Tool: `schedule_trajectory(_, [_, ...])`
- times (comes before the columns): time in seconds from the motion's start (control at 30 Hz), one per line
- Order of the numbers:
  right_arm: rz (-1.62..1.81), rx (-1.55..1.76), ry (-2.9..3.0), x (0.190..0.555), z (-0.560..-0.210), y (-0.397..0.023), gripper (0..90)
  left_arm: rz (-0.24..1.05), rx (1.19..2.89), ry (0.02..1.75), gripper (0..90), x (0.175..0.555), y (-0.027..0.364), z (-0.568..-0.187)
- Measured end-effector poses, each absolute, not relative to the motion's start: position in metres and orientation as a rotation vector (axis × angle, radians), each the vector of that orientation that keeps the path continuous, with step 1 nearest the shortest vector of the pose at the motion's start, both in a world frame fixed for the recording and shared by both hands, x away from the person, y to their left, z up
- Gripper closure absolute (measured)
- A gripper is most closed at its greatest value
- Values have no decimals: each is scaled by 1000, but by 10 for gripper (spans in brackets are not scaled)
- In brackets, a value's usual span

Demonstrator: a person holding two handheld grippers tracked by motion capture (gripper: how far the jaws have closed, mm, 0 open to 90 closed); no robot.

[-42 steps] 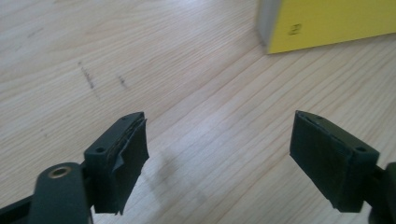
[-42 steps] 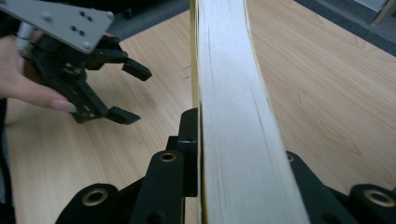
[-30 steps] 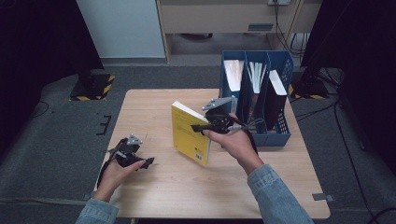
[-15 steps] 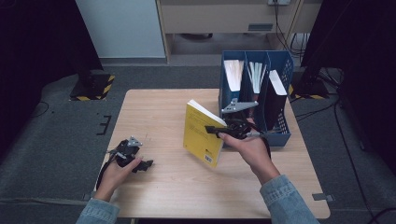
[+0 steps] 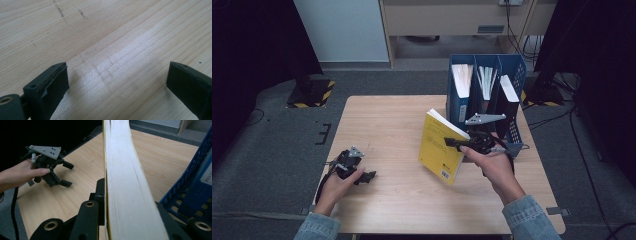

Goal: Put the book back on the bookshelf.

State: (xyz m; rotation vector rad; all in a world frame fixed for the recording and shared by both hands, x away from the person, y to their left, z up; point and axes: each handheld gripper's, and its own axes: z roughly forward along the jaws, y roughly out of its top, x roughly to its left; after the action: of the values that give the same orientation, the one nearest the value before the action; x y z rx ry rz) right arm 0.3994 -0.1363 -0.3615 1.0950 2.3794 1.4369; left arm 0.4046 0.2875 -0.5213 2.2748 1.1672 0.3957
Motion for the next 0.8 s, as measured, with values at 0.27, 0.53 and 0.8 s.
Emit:
schedule_trajectory(0.27, [1452,1128,2361,395,-358,-149,751,397,2250,1182,36,405,294,-520])
schedule_trajectory(0.53, [1467,1155,2345,389,-353,-161,751,391,2257,1187,36,404,295,-521])
schedule_trajectory(0.8, [1508,1208,2303,385,-341,-179,751,377,2269,1195,22,405,293,-525])
